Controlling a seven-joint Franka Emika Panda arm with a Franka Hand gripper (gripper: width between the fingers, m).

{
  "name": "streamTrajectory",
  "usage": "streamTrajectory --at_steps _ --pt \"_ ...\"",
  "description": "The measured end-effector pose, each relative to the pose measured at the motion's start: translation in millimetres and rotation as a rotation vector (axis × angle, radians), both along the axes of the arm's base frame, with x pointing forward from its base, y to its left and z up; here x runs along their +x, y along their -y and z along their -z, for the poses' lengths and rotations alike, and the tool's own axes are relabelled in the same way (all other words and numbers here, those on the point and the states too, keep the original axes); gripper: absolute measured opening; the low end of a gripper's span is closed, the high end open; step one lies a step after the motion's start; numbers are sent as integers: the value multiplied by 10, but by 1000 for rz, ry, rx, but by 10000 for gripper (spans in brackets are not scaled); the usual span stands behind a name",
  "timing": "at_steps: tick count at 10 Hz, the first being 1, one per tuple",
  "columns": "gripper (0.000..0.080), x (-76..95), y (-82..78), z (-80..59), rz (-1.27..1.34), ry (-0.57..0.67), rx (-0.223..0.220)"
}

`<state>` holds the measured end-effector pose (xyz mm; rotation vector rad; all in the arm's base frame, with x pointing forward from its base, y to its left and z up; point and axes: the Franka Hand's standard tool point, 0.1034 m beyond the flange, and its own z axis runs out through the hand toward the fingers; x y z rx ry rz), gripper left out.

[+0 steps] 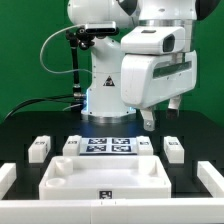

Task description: Assemble desk

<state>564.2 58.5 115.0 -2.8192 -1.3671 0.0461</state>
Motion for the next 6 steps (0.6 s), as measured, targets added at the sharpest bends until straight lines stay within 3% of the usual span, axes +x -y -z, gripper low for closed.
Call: streamTrajectory --at_steps 6 --pt "650 -6 34 11 -52 3 2"
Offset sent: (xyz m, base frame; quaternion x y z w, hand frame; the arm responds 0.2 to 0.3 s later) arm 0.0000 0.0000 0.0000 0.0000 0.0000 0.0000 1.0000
